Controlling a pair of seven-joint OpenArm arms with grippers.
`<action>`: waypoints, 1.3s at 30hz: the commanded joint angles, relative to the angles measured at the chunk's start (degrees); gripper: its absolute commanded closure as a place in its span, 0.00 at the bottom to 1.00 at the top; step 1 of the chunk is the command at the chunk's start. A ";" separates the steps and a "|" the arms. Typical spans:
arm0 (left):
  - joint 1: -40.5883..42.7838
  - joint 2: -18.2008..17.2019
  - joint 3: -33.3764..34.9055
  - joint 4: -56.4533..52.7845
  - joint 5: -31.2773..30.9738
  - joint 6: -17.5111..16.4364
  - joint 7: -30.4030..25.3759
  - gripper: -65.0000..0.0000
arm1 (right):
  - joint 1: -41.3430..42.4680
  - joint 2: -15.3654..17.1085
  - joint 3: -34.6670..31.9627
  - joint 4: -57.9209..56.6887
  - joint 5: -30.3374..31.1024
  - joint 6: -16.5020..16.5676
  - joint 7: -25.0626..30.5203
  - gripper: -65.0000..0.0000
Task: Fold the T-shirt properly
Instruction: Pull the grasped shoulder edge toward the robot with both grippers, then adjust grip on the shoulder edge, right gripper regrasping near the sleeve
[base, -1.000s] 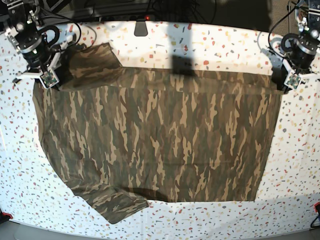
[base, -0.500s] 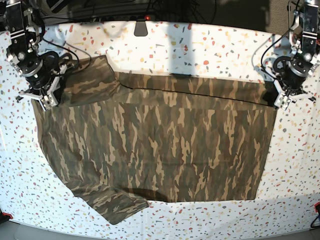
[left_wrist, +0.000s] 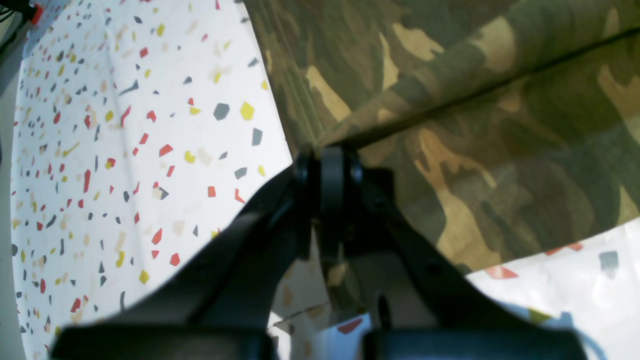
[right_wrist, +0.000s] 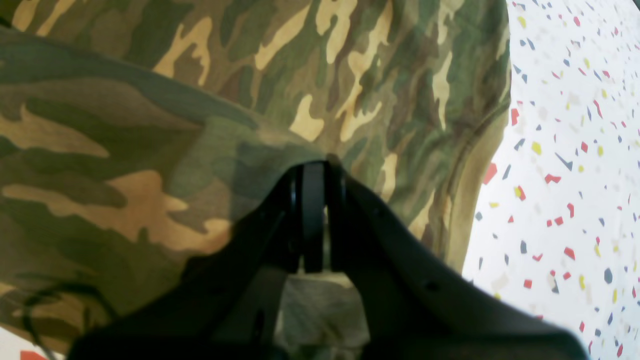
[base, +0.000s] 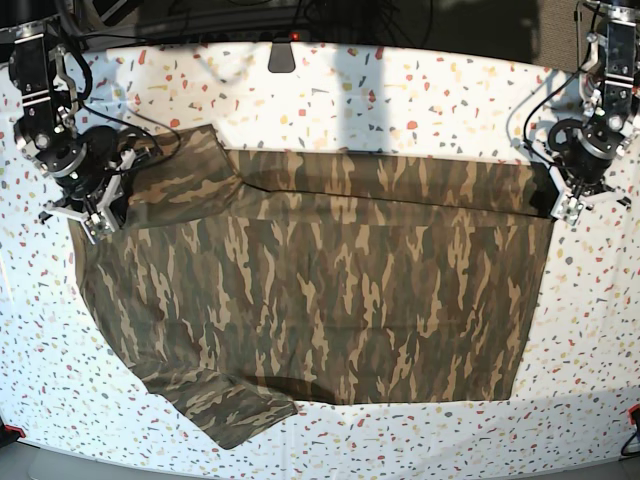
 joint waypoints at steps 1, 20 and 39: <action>-0.61 -0.98 -0.52 0.74 -0.20 0.98 -1.16 1.00 | 0.81 1.25 0.02 0.52 -0.33 -0.37 0.79 1.00; -0.72 -3.28 -0.59 3.45 -0.17 2.49 9.38 0.57 | 0.74 1.09 6.16 3.19 2.23 -0.24 -2.64 0.68; 10.49 -5.31 3.41 14.45 21.33 -8.83 1.97 0.59 | -1.14 1.07 7.78 10.60 2.25 3.61 -11.02 0.68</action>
